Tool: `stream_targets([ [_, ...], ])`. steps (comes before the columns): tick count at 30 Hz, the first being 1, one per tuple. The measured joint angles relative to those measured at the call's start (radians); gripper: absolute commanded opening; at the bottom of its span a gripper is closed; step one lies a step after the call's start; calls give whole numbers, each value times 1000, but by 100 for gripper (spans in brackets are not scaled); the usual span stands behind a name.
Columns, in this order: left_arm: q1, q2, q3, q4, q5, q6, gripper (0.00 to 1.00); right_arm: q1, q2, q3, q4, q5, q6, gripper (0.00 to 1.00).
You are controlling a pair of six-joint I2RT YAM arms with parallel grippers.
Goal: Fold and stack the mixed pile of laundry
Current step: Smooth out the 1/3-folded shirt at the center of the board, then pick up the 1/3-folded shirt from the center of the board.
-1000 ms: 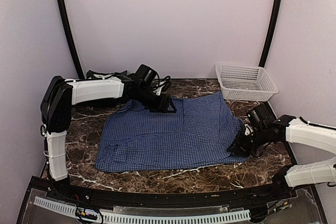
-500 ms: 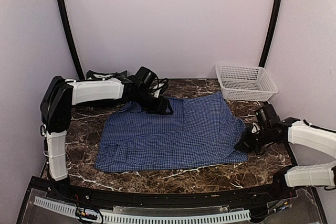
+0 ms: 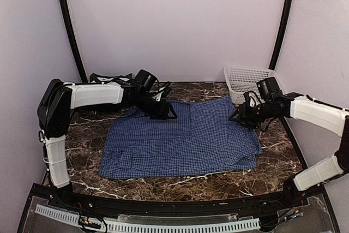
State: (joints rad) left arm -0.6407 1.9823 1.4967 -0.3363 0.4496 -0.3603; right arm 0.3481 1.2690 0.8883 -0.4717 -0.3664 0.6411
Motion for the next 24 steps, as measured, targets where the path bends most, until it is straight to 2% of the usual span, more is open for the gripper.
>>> stream_targets([
  [3,-13,33,62,33,44,-18,46,6,122,15,39,-45,-40,40],
  [6,-29,88,123,76,76,-38,43,26,151,8,37,-64,-61,40],
  [10,-54,207,211,104,103,-59,42,54,87,-31,37,-64,-60,40],
  [16,-83,333,253,100,108,-75,39,74,-51,-179,20,-60,-10,39],
  [24,-98,384,310,98,111,-91,37,109,-88,-286,0,-51,64,35],
])
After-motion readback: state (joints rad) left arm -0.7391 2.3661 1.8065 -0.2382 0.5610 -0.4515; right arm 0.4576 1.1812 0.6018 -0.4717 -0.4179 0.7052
